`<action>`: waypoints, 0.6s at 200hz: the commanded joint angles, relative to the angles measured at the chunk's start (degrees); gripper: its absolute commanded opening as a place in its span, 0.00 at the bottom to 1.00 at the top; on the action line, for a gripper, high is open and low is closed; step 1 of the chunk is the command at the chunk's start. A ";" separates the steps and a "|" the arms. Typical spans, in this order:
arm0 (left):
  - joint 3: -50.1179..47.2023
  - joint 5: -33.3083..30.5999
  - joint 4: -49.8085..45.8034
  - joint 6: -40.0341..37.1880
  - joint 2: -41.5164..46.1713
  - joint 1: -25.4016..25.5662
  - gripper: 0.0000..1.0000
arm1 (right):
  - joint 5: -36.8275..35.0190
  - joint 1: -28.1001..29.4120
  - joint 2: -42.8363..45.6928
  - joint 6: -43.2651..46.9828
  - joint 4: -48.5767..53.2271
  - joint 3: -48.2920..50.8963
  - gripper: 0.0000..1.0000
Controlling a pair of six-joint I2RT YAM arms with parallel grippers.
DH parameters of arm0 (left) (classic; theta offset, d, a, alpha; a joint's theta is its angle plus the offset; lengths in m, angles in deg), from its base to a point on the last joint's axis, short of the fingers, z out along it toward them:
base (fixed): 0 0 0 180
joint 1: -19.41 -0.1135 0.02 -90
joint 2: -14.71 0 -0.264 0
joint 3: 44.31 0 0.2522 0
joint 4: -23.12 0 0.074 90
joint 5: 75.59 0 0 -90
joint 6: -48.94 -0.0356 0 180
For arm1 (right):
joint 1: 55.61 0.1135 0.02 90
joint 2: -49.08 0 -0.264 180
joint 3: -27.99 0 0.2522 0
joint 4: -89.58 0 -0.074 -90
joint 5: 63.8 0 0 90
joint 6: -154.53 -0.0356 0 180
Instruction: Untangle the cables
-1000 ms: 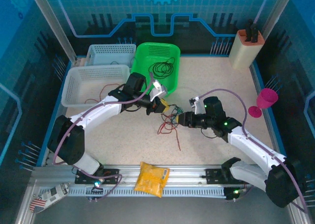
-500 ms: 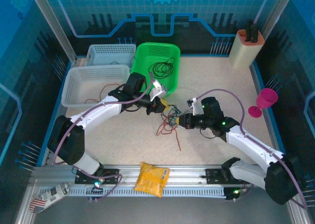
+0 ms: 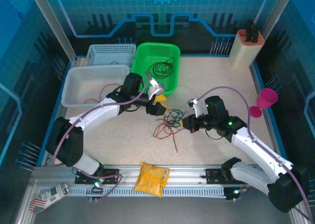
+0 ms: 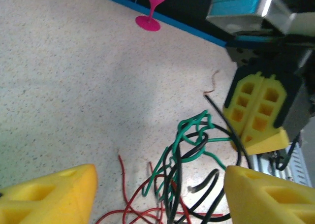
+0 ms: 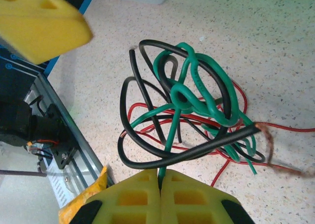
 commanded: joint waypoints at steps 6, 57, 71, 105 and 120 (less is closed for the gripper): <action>-1.86 7.49 1.76 -2.11 2.18 0.03 0.73 | 3.24 -0.57 1.01 6.03 2.91 -3.09 0.00; 1.45 12.79 -3.29 -2.83 -1.72 1.75 0.64 | 4.63 -0.57 1.19 11.63 3.74 -4.92 0.00; 1.40 12.86 -3.19 -2.88 -2.09 1.90 0.62 | 4.94 -0.58 1.07 12.50 3.75 -5.35 0.00; 1.78 13.38 -3.13 -2.54 -2.47 2.87 0.52 | 5.33 -0.57 0.23 13.24 3.55 -5.76 0.00; 1.97 13.50 -3.08 -2.25 -2.78 3.17 0.47 | 5.63 -0.48 -0.17 13.06 3.15 -5.91 0.00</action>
